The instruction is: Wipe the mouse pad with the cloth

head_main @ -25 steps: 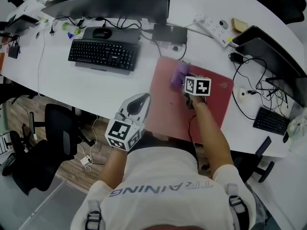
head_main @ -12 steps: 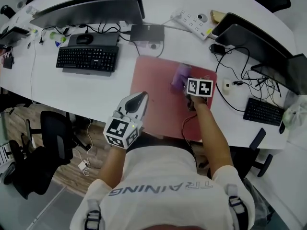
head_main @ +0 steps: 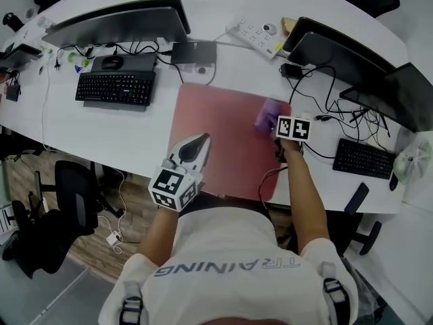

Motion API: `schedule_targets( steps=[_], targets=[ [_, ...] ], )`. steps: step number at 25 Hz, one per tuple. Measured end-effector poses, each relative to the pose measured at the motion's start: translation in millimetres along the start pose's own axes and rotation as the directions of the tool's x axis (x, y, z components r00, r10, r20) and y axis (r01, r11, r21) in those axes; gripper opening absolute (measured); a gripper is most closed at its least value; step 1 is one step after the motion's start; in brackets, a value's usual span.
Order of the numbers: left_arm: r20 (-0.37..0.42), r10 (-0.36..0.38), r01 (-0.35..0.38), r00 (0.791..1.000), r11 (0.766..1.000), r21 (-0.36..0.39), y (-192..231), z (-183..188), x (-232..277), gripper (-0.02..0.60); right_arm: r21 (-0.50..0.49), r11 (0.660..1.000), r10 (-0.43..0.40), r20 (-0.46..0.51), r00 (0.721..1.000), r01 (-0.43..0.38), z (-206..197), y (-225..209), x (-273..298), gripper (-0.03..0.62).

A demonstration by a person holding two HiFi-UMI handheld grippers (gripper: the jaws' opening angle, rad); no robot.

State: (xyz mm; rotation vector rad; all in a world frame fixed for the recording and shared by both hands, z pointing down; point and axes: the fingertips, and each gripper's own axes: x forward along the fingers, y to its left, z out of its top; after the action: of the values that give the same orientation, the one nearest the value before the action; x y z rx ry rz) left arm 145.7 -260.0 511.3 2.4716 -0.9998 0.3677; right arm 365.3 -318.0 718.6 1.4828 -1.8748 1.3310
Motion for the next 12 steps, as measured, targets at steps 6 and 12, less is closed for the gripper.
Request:
schedule_targets(
  steps=[6,12],
  targets=[
    [-0.014,-0.006,0.007,1.000,1.000,0.005,-21,-7,4,0.037,0.011,0.998,-0.056,0.003,0.998,0.056,-3,-40,-23,0.110],
    [-0.021,0.003,-0.003,1.000,1.000,0.002,-26,-10,-2,0.037,-0.010,0.992,-0.129,-0.008,0.992,0.129,-5,-64,-44,0.110]
  ],
)
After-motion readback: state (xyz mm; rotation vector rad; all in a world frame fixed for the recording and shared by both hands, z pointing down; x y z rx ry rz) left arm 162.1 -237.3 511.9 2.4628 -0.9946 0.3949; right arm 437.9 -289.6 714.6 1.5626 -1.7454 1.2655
